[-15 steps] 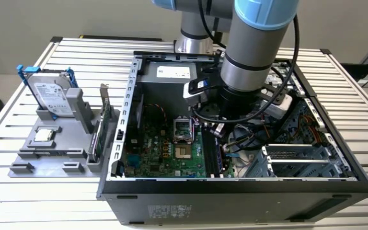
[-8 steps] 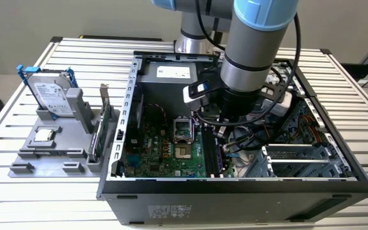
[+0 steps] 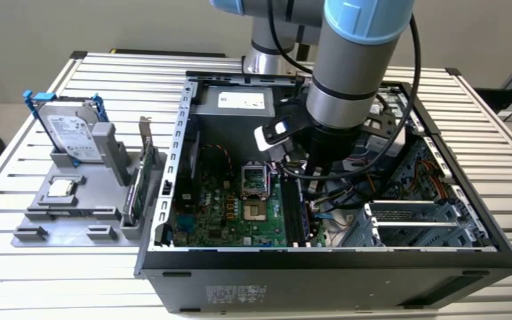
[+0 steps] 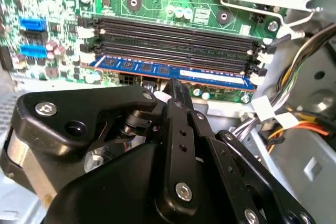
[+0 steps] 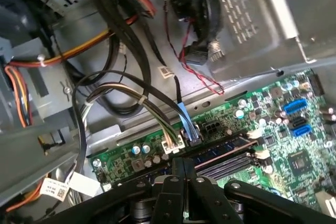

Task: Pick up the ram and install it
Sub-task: 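Press down the ram until it locks into place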

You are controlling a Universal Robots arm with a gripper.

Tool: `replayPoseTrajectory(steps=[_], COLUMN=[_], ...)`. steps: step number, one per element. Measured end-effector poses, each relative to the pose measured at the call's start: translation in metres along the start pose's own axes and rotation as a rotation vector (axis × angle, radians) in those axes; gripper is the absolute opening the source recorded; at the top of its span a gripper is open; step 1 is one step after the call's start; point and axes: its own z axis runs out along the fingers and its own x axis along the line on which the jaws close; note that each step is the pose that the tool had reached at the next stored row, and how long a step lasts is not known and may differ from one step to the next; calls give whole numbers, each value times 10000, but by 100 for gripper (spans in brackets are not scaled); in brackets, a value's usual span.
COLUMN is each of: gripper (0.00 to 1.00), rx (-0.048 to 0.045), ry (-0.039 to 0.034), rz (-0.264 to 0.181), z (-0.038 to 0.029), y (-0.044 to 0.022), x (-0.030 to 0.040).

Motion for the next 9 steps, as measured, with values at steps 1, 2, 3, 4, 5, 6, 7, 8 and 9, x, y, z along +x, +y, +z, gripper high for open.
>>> replayPoseTrajectory(steps=[1,2,3,4,5,6,7,8,9], gripper=[0,0,0,0,0,0,0,0,0], rx=[-5,-10,-14,-18,-23,-28,-32,-36,-40], ry=[9,15,23,30,37,44,50,57,63], rz=[-171,-337,-504,-663,-828,-974,-1129,-1286,-1418], z=[2,3,4,6,7,8,9,11,12], y=[0,0,-1,-1,-2,-2,-2,-3,-4], x=[0,0,0,0,0,0,-1,-1,-1])
